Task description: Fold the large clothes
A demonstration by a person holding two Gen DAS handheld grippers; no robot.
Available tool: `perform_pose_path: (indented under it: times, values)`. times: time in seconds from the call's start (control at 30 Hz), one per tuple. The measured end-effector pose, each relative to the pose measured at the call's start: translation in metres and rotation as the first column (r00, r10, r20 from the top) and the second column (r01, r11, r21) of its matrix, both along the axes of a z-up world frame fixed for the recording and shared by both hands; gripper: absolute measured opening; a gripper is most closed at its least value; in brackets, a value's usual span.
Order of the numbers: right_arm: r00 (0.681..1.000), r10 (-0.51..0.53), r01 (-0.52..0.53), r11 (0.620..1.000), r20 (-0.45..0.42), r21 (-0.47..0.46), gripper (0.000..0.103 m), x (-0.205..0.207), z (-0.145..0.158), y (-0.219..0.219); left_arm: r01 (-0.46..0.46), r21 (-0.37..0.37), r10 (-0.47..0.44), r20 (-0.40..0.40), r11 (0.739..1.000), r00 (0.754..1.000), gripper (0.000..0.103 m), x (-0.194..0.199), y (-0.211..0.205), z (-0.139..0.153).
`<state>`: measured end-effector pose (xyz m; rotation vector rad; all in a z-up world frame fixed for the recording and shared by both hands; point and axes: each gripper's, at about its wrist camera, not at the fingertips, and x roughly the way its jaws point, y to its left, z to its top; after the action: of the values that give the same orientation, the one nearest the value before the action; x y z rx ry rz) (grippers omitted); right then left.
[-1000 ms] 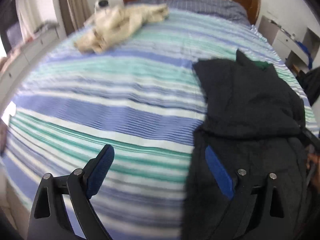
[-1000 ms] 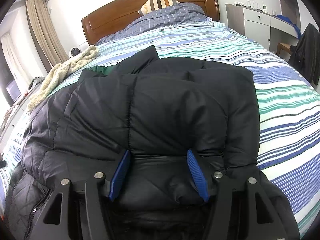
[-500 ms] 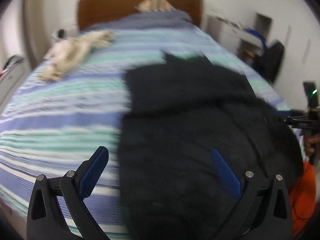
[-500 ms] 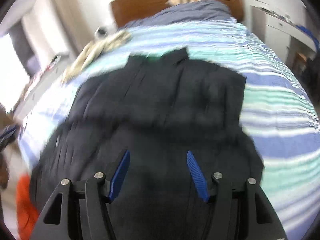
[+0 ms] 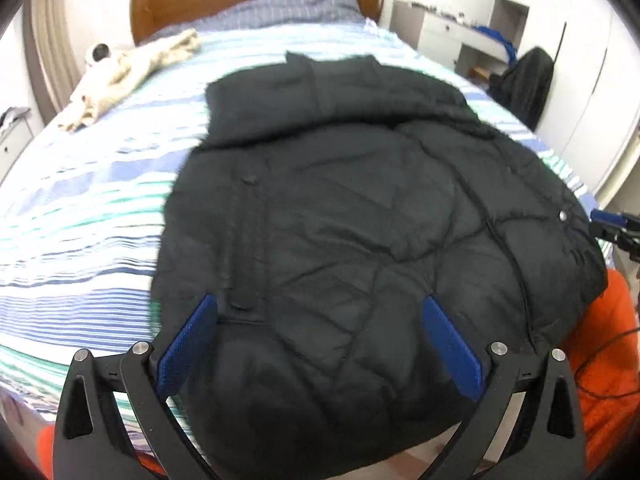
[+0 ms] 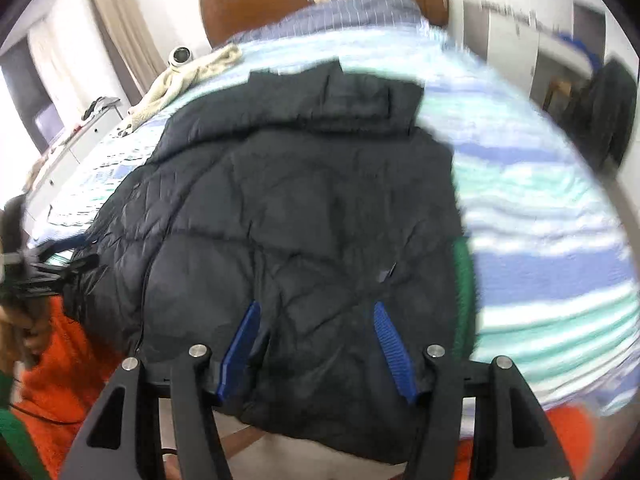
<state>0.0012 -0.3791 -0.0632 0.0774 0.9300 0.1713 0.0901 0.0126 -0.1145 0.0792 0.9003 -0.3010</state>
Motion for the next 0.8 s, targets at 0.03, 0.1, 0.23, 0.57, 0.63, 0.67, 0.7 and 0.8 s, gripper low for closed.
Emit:
perform_pose_path:
  times: [0.03,0.1,0.23,0.57,0.63,0.67,0.7,0.8]
  values:
    - [1.0,0.012,-0.012,1.0,0.016,-0.017,0.061,0.003,0.002,0.001,-0.004,0.006,0.004,0.0,1.0,1.0,0.102,-0.003,0.002,0.0]
    - [1.0,0.011,-0.012,1.0,-0.013,-0.028,0.061,0.003,-0.01,-0.003,-0.015,0.05,0.017,-0.044,0.999,0.999,0.102,-0.003,-0.002,-0.018]
    - [0.985,-0.01,0.005,1.0,-0.172,-0.026,0.061,0.002,-0.053,-0.012,-0.02,0.114,0.03,-0.09,0.993,0.995,0.102,-0.014,-0.005,-0.033]
    - [0.987,-0.104,0.117,0.987,-0.119,0.108,0.065,-0.048,-0.014,-0.07,-0.182,0.064,0.19,-0.152,0.981,0.97,0.102,-0.056,0.078,-0.005]
    - [0.981,-0.139,0.159,0.976,-0.136,0.148,0.071,-0.046,-0.019,-0.086,-0.226,-0.053,0.212,-0.191,0.973,0.958,0.102,-0.052,0.097,-0.01]
    - [0.976,-0.151,0.181,0.964,-0.159,0.196,0.071,-0.043,-0.027,-0.096,-0.245,-0.127,0.214,-0.213,0.961,0.953,0.102,-0.048,0.105,-0.017]
    - [0.974,-0.148,0.187,0.953,-0.173,0.238,0.071,-0.041,-0.033,-0.1,-0.24,-0.17,0.201,-0.219,0.956,0.955,0.102,-0.045,0.108,-0.023]
    - [0.962,-0.123,0.211,0.902,-0.244,0.377,0.071,-0.036,-0.068,-0.111,-0.233,-0.157,0.182,-0.282,0.96,0.942,0.102,-0.034,0.102,-0.051]
